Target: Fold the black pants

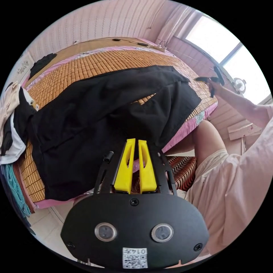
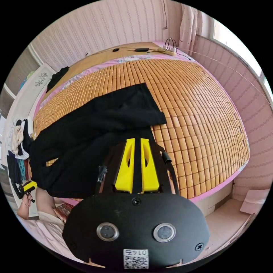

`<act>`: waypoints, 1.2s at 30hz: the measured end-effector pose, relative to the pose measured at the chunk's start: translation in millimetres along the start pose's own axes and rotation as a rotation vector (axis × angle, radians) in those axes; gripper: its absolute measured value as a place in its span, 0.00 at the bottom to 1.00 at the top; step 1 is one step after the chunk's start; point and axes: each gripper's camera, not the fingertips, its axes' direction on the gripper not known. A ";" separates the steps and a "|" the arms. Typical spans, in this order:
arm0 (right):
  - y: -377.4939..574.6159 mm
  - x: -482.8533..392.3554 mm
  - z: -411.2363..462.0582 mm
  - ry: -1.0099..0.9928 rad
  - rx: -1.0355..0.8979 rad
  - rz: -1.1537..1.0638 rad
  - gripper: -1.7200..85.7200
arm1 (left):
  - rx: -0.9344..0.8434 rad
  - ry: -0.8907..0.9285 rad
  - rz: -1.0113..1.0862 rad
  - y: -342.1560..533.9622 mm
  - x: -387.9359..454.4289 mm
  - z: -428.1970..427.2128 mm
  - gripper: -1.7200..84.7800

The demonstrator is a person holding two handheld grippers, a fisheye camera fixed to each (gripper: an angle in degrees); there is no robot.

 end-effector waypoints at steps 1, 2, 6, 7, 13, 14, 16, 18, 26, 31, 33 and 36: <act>8.2 -1.4 9.1 0.009 -0.031 0.009 0.03 | -0.004 -0.011 -0.016 -0.9 -5.1 1.3 0.02; 23.3 -3.4 23.5 0.025 -0.085 0.017 0.02 | -0.009 -0.037 -0.043 -3.6 -14.1 4.5 0.02; 57.2 -9.6 32.3 0.177 -0.020 -0.018 0.02 | -0.040 -0.089 -0.134 -19.9 -38.5 20.5 0.02; 60.5 -10.3 34.3 0.207 -0.022 -0.031 0.02 | -0.045 -0.093 -0.135 -22.3 -40.1 23.1 0.02; 78.5 1.2 50.6 0.248 -0.073 0.069 0.02 | -0.083 -0.075 -0.165 -27.7 -51.6 31.8 0.01; 79.9 0.0 54.8 0.258 -0.084 0.079 0.02 | -0.081 -0.050 -0.195 -26.7 -57.7 29.1 0.01; 82.7 -3.9 61.6 0.263 -0.086 0.087 0.02 | -0.078 -0.012 -0.235 -25.7 -66.8 25.5 0.01; 84.7 -10.3 71.6 0.273 -0.092 0.085 0.02 | -0.077 0.022 -0.263 -25.2 -74.8 21.5 0.01; 84.0 -43.4 102.3 0.342 -0.095 0.079 0.02 | -0.041 -0.087 -0.260 -15.7 -77.7 -10.2 0.01; 77.1 -77.9 121.2 0.364 -0.205 0.043 0.01 | -0.042 -0.070 -0.257 3.5 -92.4 -11.1 0.01; 67.4 -128.3 108.3 0.346 -0.144 -0.138 0.01 | -0.049 -0.047 -0.255 3.4 -96.4 -16.9 0.02; 56.5 -206.6 89.5 0.324 0.038 -0.418 0.01 | 0.045 -0.020 -0.262 15.2 -101.4 -39.6 0.04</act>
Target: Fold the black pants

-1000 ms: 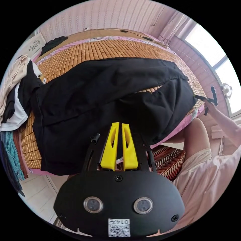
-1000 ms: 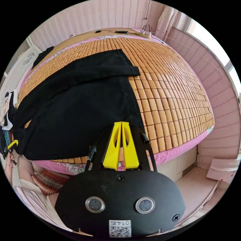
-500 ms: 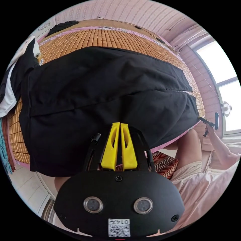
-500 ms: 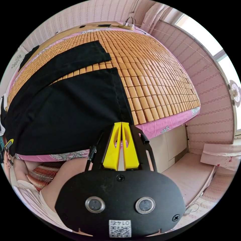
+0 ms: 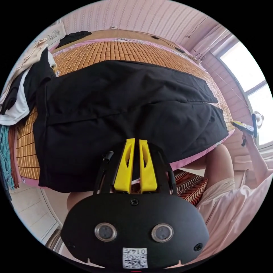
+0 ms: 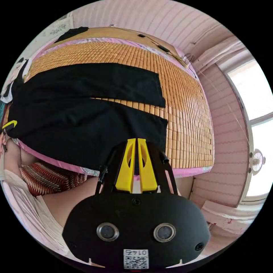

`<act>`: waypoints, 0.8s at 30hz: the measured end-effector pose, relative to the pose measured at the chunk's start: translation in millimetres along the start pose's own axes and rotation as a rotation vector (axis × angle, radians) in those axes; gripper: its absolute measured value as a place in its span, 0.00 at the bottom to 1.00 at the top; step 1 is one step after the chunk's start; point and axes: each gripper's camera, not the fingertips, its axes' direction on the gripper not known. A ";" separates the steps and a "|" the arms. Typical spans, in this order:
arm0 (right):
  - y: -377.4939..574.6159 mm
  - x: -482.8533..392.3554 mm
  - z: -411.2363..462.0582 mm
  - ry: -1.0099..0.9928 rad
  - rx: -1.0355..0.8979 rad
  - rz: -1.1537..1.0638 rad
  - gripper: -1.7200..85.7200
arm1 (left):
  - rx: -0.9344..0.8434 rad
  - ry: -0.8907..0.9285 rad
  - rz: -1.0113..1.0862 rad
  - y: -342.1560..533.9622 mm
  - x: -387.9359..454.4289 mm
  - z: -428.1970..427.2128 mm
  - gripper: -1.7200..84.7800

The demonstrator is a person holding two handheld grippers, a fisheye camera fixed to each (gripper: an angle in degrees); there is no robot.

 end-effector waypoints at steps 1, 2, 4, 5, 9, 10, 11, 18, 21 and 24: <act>-9.3 -12.8 -6.1 -0.006 0.037 -0.052 0.01 | 0.024 0.010 -0.017 3.1 -4.5 -6.9 0.04; -29.3 -40.6 -15.6 -0.032 0.093 -0.157 0.01 | 0.078 0.026 -0.062 10.9 -16.4 -22.7 0.05; -62.0 -89.9 -24.0 -0.081 0.141 -0.319 0.01 | 0.156 0.015 -0.129 26.3 -38.7 -48.4 0.06; -84.7 -127.9 -28.4 -0.105 0.168 -0.414 0.01 | 0.189 -0.035 -0.173 38.0 -55.4 -65.2 0.07; -156.6 -279.3 -47.1 -0.229 0.303 -0.742 0.01 | 0.175 -0.227 -0.300 79.4 -117.9 -100.7 0.11; -165.5 -301.6 -49.7 -0.241 0.320 -0.791 0.01 | 0.152 -0.236 -0.322 83.5 -127.2 -100.5 0.12; -182.7 -345.2 -54.3 -0.242 0.354 -0.871 0.01 | 0.111 -0.226 -0.356 90.6 -146.0 -98.0 0.14; -276.1 -534.8 -50.2 -0.314 0.286 -0.937 0.01 | 0.068 -0.013 -0.474 97.3 -217.6 -76.7 0.14; -305.3 -575.8 -31.8 -0.374 0.170 -0.915 0.01 | 0.107 0.079 -0.471 96.2 -234.3 -73.2 0.09; -321.2 -602.2 -13.3 -0.282 0.139 -0.954 0.01 | 0.147 0.111 -0.436 92.7 -237.6 -77.0 0.02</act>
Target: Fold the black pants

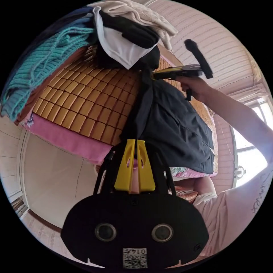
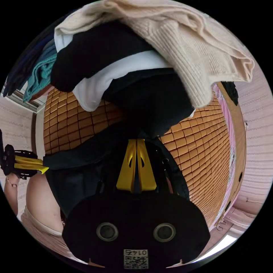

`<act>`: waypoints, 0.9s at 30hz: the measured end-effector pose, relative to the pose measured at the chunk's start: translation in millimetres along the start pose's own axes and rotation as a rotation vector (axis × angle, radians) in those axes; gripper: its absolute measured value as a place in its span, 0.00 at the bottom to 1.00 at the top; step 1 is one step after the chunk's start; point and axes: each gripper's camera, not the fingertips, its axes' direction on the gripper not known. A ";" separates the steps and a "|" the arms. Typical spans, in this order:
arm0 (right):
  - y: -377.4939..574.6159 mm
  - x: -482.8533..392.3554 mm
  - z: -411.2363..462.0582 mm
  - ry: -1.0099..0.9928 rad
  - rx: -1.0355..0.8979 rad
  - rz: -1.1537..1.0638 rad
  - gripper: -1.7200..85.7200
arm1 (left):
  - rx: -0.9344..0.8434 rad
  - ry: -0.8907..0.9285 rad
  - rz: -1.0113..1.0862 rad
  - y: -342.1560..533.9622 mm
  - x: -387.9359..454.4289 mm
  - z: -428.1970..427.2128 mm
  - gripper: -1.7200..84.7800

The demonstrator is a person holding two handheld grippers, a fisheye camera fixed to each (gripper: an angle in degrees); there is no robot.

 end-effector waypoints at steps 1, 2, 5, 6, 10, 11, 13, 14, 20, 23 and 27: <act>-3.4 1.3 0.7 0.001 0.004 0.000 0.01 | 0.012 -0.010 0.001 -0.9 0.5 -2.6 0.02; -9.4 4.6 2.9 -0.017 -0.009 0.017 0.01 | 0.037 -0.028 -0.001 -2.9 1.1 -9.5 0.01; -3.7 10.2 -0.9 -0.058 -0.003 0.060 0.01 | 0.008 -0.134 0.019 -8.2 1.1 -11.3 0.01; 10.2 12.5 -8.2 -0.043 0.021 0.106 0.01 | -0.018 -0.176 0.032 -7.9 0.8 -4.7 0.01; 98.0 15.3 -44.0 -0.039 0.178 0.220 0.01 | 0.022 -0.176 0.017 4.3 2.3 -8.0 0.04; 139.3 14.8 -51.2 -0.042 0.181 0.243 0.01 | 0.028 -0.179 -0.006 11.7 1.3 -11.1 0.06; 210.2 14.6 -55.7 -0.015 0.125 0.320 0.01 | 0.021 -0.166 -0.034 23.9 1.3 -16.9 0.07; 262.3 15.7 -56.7 0.008 0.063 0.411 0.01 | 0.041 -0.170 -0.041 33.0 5.4 -23.0 0.07; 516.5 11.7 -73.9 0.065 -0.217 0.926 0.01 | 0.047 -0.168 0.170 59.9 78.4 -16.1 0.07; 600.4 4.5 -86.3 0.105 -0.228 1.077 0.02 | -0.030 -0.068 0.292 62.8 128.9 18.4 0.07; 673.1 5.5 -93.4 0.174 -0.268 1.215 0.01 | -0.160 0.015 0.464 70.9 209.4 80.4 0.07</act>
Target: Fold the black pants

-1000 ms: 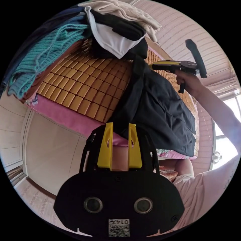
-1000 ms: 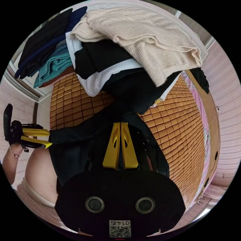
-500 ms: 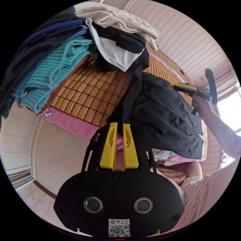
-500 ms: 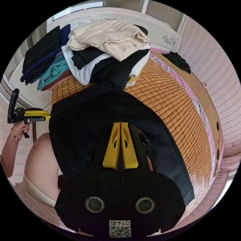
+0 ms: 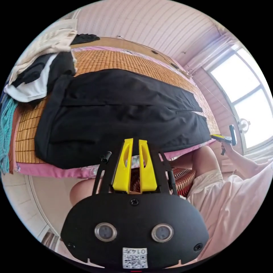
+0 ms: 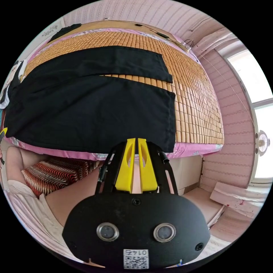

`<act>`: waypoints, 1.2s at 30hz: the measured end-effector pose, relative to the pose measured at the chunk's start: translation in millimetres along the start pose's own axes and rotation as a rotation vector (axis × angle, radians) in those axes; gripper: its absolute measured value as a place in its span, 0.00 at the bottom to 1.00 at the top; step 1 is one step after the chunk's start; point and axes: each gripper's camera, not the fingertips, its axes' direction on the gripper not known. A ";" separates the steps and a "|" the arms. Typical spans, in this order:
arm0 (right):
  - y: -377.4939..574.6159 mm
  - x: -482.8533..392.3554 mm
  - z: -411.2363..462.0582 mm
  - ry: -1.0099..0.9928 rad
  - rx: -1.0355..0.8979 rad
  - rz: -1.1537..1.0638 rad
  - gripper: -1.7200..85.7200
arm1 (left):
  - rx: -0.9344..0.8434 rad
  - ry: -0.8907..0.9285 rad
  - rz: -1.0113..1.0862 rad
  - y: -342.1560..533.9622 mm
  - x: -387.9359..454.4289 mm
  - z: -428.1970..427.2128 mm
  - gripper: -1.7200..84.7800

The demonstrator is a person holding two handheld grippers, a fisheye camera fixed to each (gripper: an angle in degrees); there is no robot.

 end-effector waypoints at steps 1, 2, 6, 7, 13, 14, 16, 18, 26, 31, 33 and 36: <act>1.7 7.6 2.1 -0.003 -0.002 0.018 0.01 | -0.016 -0.001 0.022 -4.8 10.3 8.5 0.07; 4.0 21.4 5.9 -0.018 -0.007 0.049 0.01 | -0.041 -0.001 0.066 -13.6 30.0 24.6 0.07; 7.5 54.0 16.8 -0.046 -0.031 0.094 0.01 | -0.129 -0.040 0.158 -38.0 82.3 72.6 0.07; 8.2 56.6 18.1 -0.048 -0.038 0.087 0.01 | -0.145 -0.049 0.167 -40.8 88.1 78.5 0.07; 26.9 86.5 18.1 0.010 -0.152 -0.023 0.01 | -0.259 -0.201 0.234 -52.9 119.4 119.4 0.05; 35.7 93.7 16.7 -0.007 -0.115 -0.047 0.02 | -0.276 -0.195 0.229 -54.3 121.1 122.0 0.05; 46.7 106.0 12.7 -0.036 -0.067 -0.058 0.02 | -0.294 -0.189 0.229 -54.6 124.5 125.7 0.05; 54.2 127.5 8.1 -0.105 -0.057 -0.006 0.02 | -0.300 -0.201 0.243 -53.2 129.4 129.4 0.06; 69.5 184.3 -45.9 -0.091 0.162 0.114 0.02 | -0.229 -0.149 0.247 -55.0 144.8 109.8 0.07; 77.4 212.5 -34.1 -0.125 0.050 0.145 0.02 | -0.257 -0.106 0.291 -47.6 163.5 121.6 0.06; 89.3 223.6 -23.2 -0.091 0.007 0.138 0.02 | -0.306 -0.093 0.305 -45.5 168.8 133.0 0.06; 102.3 246.2 -26.8 -0.119 0.044 0.175 0.02 | -0.352 -0.101 0.323 -44.0 173.4 140.7 0.06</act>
